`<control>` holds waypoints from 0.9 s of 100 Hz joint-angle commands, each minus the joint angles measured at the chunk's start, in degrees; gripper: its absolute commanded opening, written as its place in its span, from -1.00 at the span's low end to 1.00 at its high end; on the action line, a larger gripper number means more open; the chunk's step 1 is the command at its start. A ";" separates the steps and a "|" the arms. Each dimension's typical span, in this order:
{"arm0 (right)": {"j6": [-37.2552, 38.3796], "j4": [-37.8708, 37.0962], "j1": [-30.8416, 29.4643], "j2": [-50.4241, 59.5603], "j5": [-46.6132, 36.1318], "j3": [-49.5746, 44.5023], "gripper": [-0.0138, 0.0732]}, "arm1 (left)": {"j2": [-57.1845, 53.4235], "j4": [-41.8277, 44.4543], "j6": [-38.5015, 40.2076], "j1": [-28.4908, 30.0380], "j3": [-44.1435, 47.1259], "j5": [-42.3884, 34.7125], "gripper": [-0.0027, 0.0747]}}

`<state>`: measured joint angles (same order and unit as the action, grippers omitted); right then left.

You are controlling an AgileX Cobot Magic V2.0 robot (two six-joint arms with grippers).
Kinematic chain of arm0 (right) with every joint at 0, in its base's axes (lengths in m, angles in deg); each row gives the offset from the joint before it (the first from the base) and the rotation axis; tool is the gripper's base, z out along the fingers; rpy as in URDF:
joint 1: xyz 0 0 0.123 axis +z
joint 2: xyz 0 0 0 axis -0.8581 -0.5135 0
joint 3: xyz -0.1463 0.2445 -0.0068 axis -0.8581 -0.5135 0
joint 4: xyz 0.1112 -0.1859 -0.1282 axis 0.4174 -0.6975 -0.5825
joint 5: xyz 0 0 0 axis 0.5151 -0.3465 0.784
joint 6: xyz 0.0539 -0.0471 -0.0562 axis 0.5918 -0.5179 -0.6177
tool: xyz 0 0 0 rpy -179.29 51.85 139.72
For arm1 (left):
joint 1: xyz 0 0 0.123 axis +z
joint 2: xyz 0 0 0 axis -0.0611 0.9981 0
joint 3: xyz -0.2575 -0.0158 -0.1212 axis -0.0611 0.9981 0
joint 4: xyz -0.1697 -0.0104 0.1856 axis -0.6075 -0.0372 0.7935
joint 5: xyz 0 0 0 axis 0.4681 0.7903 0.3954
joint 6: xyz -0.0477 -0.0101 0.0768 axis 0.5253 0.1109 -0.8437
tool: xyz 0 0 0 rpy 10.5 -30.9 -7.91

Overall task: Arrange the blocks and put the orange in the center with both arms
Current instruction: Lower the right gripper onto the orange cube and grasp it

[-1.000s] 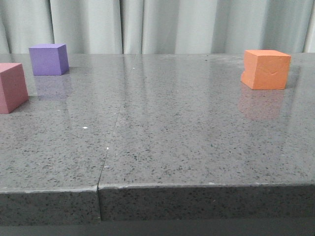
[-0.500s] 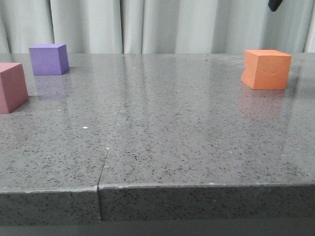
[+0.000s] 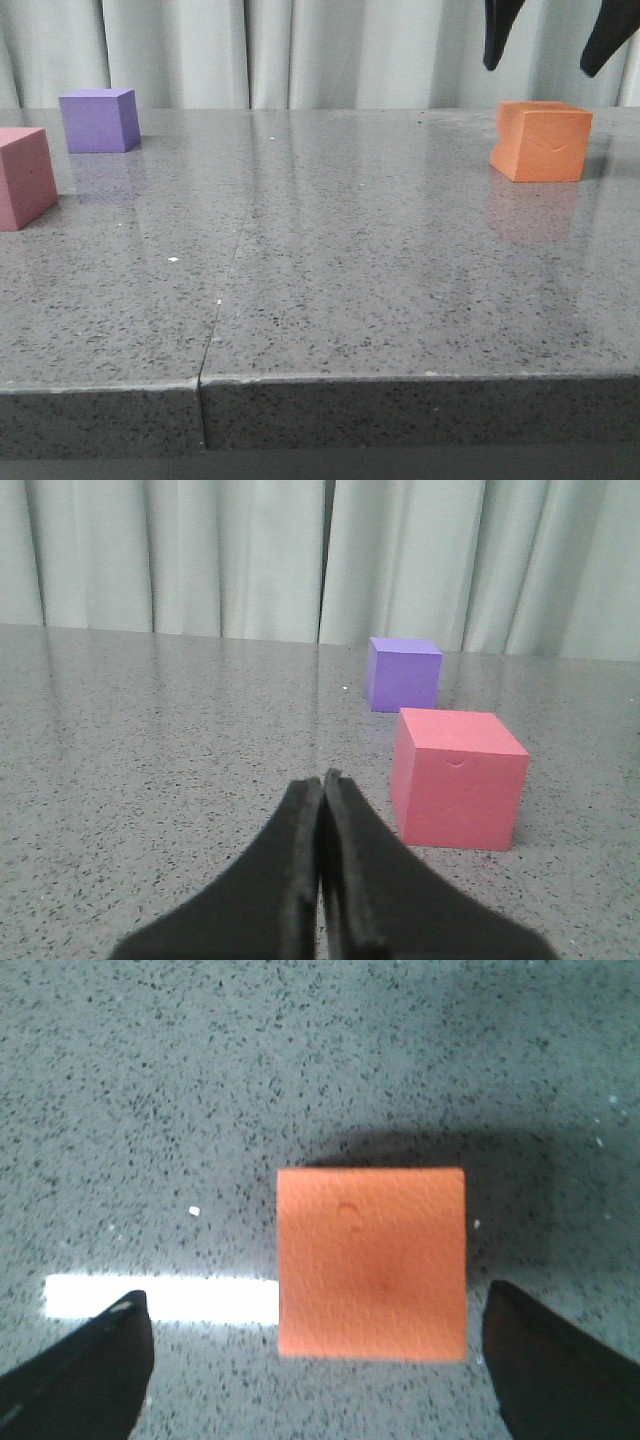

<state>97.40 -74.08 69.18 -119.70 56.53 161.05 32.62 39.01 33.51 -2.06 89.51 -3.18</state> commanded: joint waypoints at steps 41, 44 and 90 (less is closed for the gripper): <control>-0.45 -1.25 0.06 -3.02 2.72 2.57 0.82 | -1.72 -0.20 -0.07 -0.02 2.34 -4.64 -0.98; -0.45 -1.25 0.06 -3.19 2.77 2.57 0.82 | -1.72 -0.20 -0.07 -0.02 2.34 -4.64 -0.98; -0.45 -1.25 0.06 -3.56 2.84 2.57 0.55 | -1.72 -0.20 -0.07 -0.02 2.34 -4.64 -0.98</control>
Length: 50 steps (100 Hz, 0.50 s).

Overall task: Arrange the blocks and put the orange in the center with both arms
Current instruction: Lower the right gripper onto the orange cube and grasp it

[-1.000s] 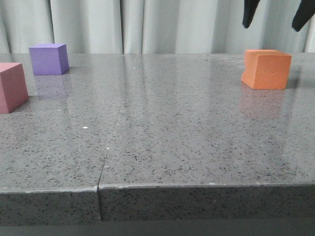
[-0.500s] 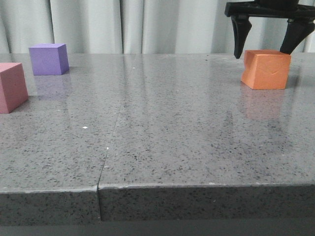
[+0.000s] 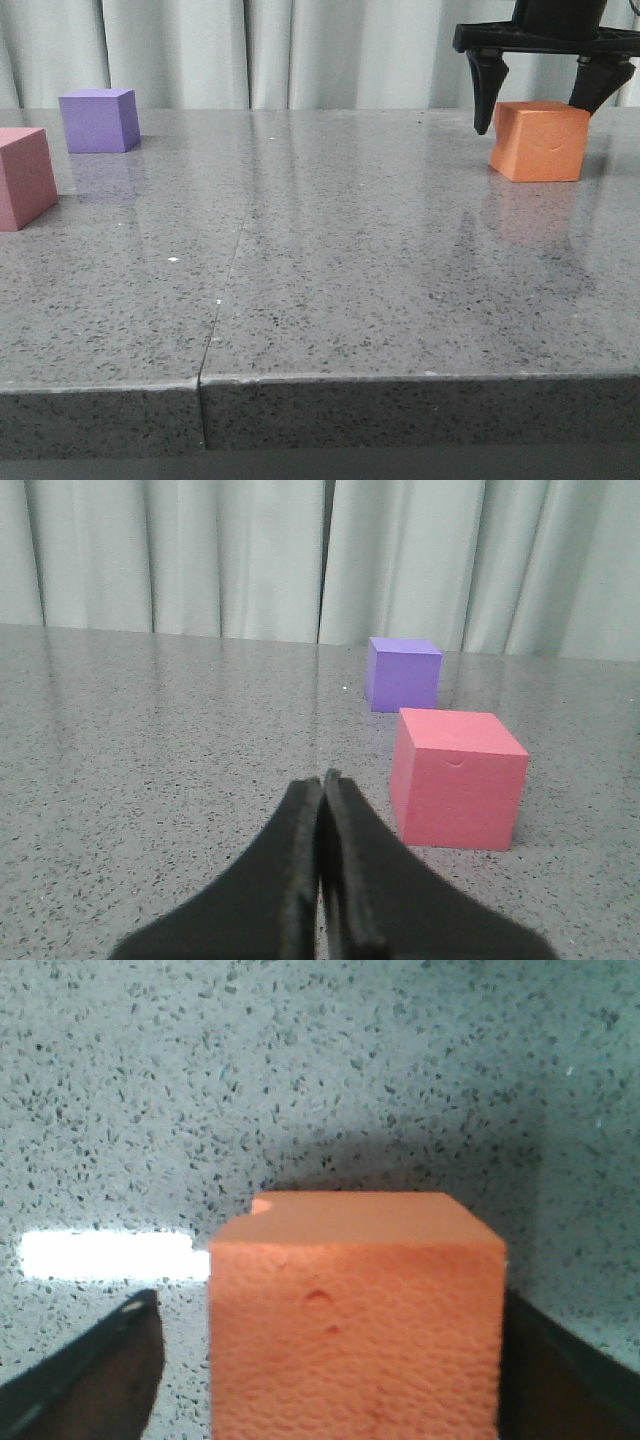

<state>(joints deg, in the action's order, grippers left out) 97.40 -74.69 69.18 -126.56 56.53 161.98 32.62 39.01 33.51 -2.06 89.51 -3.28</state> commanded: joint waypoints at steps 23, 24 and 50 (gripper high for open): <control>-0.45 -0.68 0.06 3.30 2.37 1.64 0.27 | -1.72 -0.20 -0.07 -0.02 2.34 -4.54 -0.98; -0.45 -0.68 0.06 3.30 2.36 1.64 0.27 | -1.72 -0.20 -0.07 -0.02 2.34 -4.54 -0.98; -0.45 0.00 0.06 3.35 1.49 1.64 0.27 | -1.72 -0.20 -0.07 -0.02 2.34 -4.54 -0.98</control>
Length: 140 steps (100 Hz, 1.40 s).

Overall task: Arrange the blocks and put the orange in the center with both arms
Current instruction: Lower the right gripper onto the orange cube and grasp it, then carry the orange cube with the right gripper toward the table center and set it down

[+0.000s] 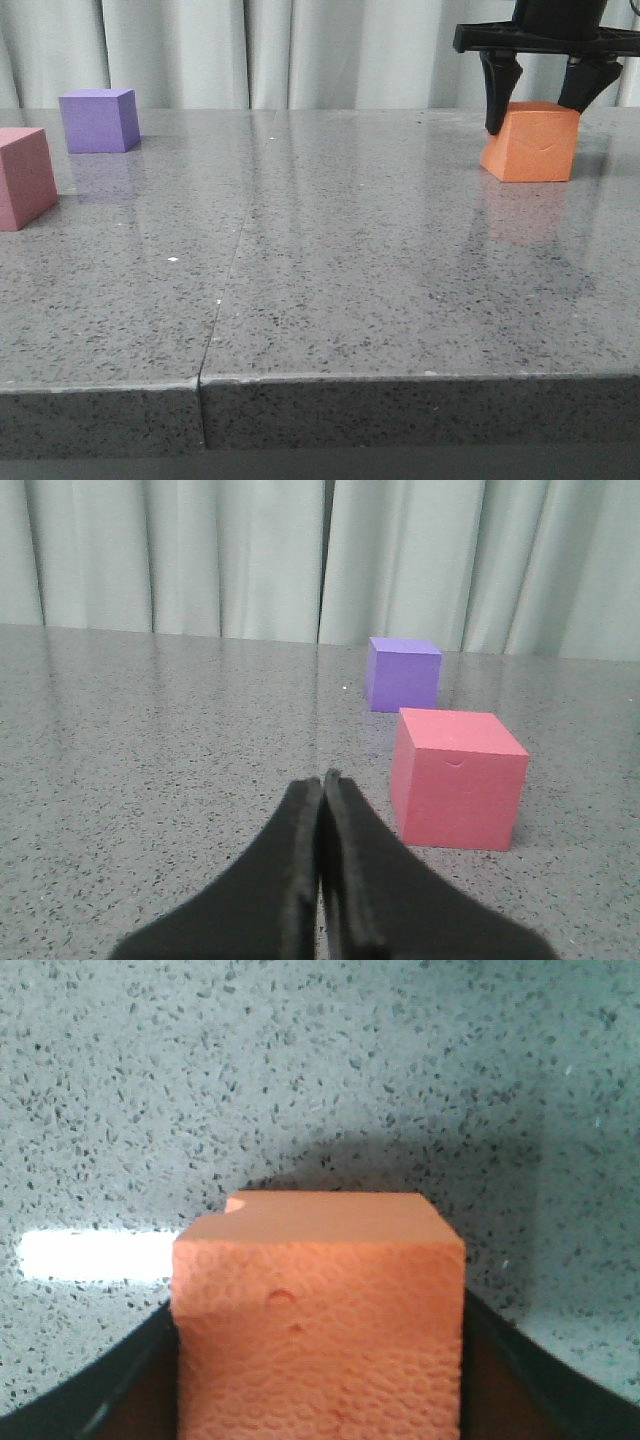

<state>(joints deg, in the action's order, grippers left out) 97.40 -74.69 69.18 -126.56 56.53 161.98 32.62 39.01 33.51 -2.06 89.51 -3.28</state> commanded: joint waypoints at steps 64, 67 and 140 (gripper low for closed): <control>9.18 4.21 10.31 3.10 5.30 12.83 0.27 | -1.72 -0.20 -0.07 -0.02 2.34 -4.54 -0.98; 9.83 4.16 11.32 2.90 5.30 13.39 0.27 | -1.72 -0.20 -0.07 -0.02 2.34 -4.54 -0.98; 17.61 6.87 20.25 -6.29 1.91 20.18 0.27 | -1.72 -0.20 -0.07 -0.02 2.34 -4.54 -0.98</control>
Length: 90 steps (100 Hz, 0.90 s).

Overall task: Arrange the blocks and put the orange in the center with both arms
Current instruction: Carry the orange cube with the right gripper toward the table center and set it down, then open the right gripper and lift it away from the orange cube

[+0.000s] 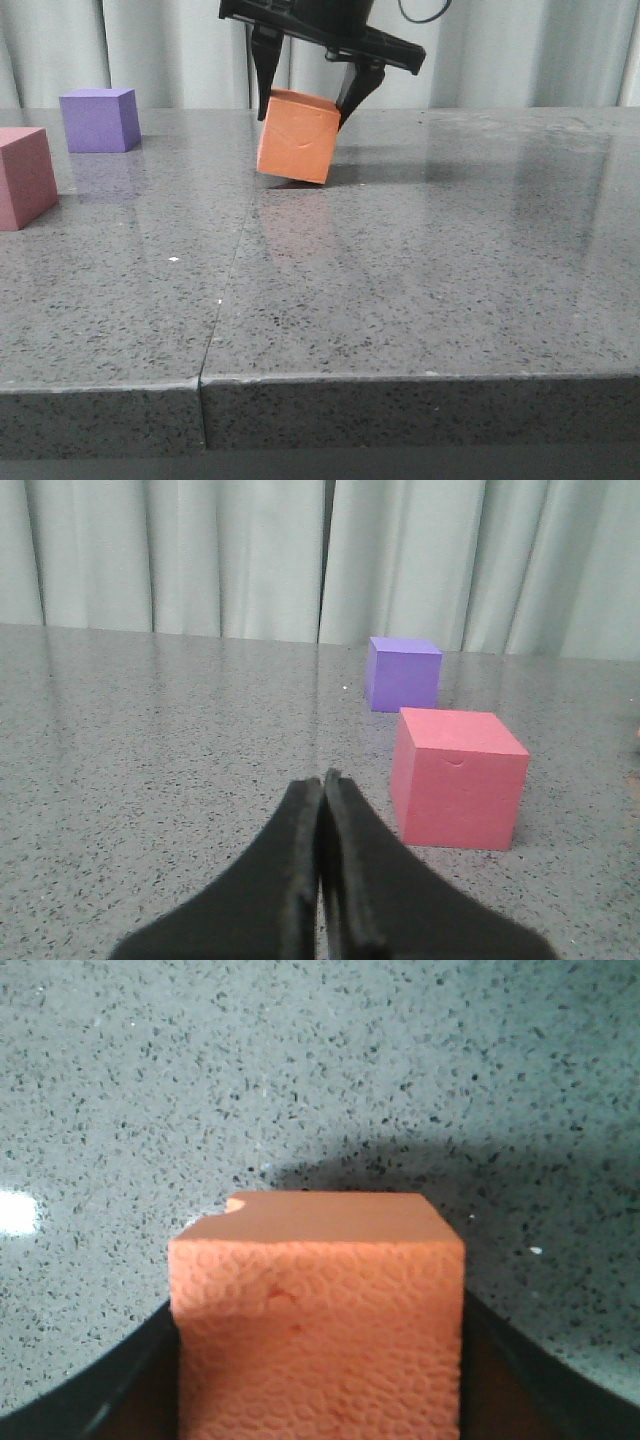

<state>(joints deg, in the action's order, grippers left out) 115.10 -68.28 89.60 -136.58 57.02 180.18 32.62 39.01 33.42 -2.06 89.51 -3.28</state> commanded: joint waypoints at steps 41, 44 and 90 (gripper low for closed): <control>-0.09 0.46 -0.17 3.73 1.52 2.10 0.81 | -1.72 -0.20 0.03 -0.02 2.34 -4.54 -0.98; -0.09 0.46 -0.17 3.73 1.46 2.10 0.81 | -1.72 -0.20 0.03 -0.02 2.34 -4.54 -0.98; -2.83 0.85 -0.17 6.63 4.91 6.77 0.81 | -1.72 -0.20 0.03 -0.02 2.34 -4.54 -0.98</control>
<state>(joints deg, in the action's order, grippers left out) 114.45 -68.15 89.60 -135.81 57.02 184.88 32.62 39.01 33.42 -2.06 89.51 -3.28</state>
